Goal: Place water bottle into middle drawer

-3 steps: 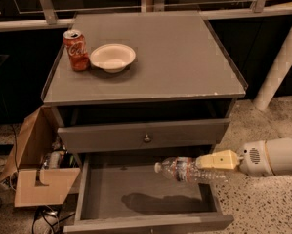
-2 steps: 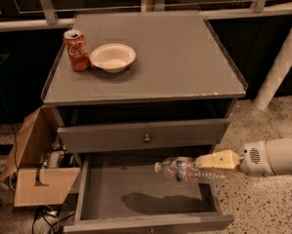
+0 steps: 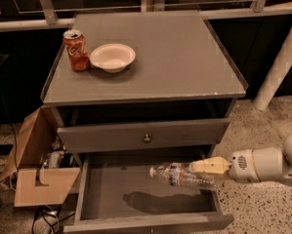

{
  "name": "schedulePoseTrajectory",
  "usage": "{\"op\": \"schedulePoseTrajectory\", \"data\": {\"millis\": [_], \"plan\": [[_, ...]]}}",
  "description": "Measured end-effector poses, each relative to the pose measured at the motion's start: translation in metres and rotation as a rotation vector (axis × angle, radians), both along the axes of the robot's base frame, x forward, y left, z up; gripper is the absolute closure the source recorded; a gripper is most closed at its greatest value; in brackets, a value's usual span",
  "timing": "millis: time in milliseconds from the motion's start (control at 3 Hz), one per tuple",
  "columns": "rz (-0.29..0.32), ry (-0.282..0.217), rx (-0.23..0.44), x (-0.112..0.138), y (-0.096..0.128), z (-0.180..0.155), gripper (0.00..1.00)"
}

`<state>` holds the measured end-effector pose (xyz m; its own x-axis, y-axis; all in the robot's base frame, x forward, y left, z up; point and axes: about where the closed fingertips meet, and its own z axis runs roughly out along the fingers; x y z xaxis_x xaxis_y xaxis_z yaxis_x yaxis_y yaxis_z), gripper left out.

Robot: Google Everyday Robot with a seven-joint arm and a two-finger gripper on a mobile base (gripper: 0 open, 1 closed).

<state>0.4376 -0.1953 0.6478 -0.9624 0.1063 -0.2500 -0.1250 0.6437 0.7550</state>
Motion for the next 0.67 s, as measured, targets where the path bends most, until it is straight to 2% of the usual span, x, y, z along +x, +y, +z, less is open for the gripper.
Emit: {"op": "schedulePoseTrajectory", "data": {"millis": [333, 667], "plan": [[-0.010, 0.042, 0.050, 0.017, 0.013, -0.037, 1.00], [0.028, 0.060, 0.065, 0.023, 0.028, -0.043, 1.00]]}}
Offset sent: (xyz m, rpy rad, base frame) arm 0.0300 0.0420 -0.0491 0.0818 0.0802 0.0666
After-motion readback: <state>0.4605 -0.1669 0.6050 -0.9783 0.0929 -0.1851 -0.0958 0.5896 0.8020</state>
